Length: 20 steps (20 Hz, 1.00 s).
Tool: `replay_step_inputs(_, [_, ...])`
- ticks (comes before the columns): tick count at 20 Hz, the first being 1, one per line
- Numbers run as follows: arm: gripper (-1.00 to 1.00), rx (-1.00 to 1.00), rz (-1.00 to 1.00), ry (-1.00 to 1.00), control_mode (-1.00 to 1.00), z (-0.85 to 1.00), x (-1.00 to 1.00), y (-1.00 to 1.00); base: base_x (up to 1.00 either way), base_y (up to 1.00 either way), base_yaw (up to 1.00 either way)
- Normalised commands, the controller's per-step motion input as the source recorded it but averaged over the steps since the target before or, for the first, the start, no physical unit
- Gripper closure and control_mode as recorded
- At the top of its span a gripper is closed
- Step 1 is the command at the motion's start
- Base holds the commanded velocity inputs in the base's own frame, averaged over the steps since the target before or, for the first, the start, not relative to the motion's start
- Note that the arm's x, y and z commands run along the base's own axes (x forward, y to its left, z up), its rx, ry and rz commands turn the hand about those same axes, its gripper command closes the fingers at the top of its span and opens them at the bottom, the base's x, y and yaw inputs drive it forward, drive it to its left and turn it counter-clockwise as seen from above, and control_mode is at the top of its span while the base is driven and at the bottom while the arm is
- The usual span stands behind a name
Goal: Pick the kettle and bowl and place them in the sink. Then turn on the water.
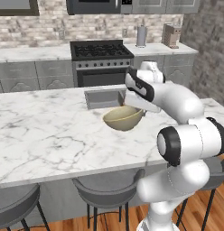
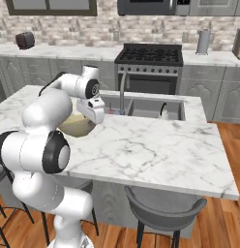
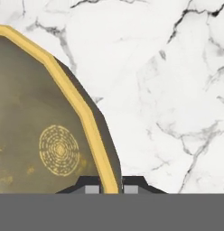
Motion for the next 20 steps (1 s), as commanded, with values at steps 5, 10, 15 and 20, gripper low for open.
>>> replay_step_inputs(5, [1.00, 0.00, 0.00, -0.05, -1.00, 0.09, 0.00, 0.00, 0.00, 0.00, 0.00])
replay_step_inputs(10, [1.00, 0.00, 0.00, -0.18, -1.00, 0.02, -0.03, 0.00, 0.00, 0.00, 0.00])
replay_step_inputs(15, [1.00, 0.03, 0.04, -0.26, -1.00, 0.18, -0.48, 0.00, 0.00, 0.00, 0.00])
replay_step_inputs(20, [1.00, 0.05, 0.07, -0.24, -1.00, 0.44, -0.54, 0.00, 0.00, 0.00, 0.00])
